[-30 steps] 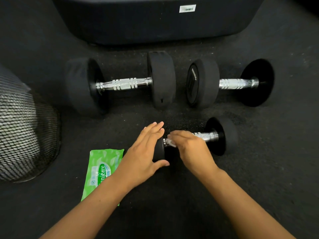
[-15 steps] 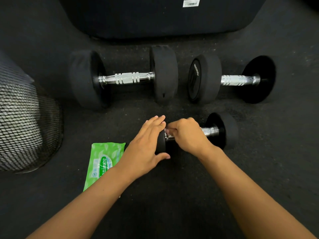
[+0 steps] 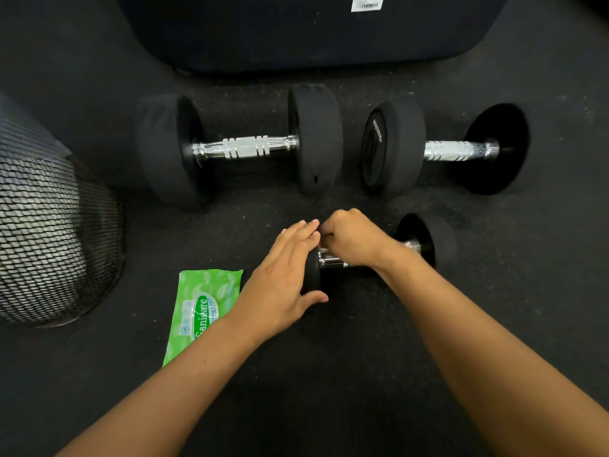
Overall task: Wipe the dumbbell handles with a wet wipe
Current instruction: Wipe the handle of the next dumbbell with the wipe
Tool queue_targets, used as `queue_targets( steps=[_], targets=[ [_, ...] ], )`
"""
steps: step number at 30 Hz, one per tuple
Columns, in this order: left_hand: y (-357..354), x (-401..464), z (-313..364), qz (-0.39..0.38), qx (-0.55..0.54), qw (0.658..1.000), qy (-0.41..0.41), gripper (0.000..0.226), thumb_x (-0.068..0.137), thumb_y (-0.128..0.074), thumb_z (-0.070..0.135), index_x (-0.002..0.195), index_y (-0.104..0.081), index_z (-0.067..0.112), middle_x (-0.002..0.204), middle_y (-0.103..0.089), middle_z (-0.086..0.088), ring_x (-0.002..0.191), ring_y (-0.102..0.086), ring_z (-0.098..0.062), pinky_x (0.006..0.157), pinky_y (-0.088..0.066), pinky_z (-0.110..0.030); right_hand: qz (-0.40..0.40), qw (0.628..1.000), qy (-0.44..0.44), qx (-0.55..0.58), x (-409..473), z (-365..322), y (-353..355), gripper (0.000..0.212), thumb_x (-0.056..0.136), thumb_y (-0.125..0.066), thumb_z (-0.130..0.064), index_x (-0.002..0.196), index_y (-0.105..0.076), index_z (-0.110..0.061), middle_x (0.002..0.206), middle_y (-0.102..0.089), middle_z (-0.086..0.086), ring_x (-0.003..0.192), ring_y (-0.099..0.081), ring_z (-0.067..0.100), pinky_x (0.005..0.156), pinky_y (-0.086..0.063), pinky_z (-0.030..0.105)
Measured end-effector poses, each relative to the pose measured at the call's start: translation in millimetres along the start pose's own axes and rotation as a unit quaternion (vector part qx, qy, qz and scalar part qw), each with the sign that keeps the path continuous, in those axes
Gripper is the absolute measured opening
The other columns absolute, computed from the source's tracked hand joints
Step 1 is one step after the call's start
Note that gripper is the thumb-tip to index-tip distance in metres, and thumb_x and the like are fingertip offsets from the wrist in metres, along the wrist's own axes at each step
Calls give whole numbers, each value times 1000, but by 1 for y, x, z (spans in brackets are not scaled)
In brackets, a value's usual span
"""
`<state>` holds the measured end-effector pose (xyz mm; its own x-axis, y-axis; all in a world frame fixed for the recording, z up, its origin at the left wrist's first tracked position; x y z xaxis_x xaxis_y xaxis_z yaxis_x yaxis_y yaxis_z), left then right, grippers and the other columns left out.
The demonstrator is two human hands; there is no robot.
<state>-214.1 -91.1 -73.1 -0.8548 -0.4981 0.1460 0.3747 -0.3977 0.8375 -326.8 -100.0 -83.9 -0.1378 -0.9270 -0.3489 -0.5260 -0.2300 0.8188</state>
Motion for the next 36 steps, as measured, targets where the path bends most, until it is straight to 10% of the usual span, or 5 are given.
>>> queue_targets(
  steps=[6,14,36],
  targets=[
    [3,3,-2,-7,-25,1000,12,89,67,-81,33,137,-35,3,151,-28,-5,138,-10,-6,114,-20,-38,164,983,71,35,-46,1,-5,21,89,-56,-16,104,-70,-10,112,-67,10,106,-62,23,90,-49,37],
    [2,3,-1,-13,-24,999,18,89,67,-81,33,137,-35,5,151,-27,-2,138,-11,-5,114,-22,-37,338,918,203,-48,-74,8,-25,26,88,-58,-10,111,-66,-3,119,-63,12,115,-57,25,98,-46,38],
    [1,0,2,-19,115,993,-16,83,77,-62,46,144,-28,9,154,-18,-9,143,-10,-23,114,-17,-38,366,912,181,-40,-72,-4,-32,25,86,-60,-4,109,-66,0,116,-64,14,114,-58,26,101,-43,37]
  ],
)
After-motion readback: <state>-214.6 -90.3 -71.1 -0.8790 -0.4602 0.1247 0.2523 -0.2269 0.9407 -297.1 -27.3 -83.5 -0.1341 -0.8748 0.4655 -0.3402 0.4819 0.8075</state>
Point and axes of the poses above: each hand's wrist, its own x-axis towards the middle knuckle, its own y-axis out of the back of the hand, z = x × y, the point moved 8 cm from there along x, towards the middle knuckle
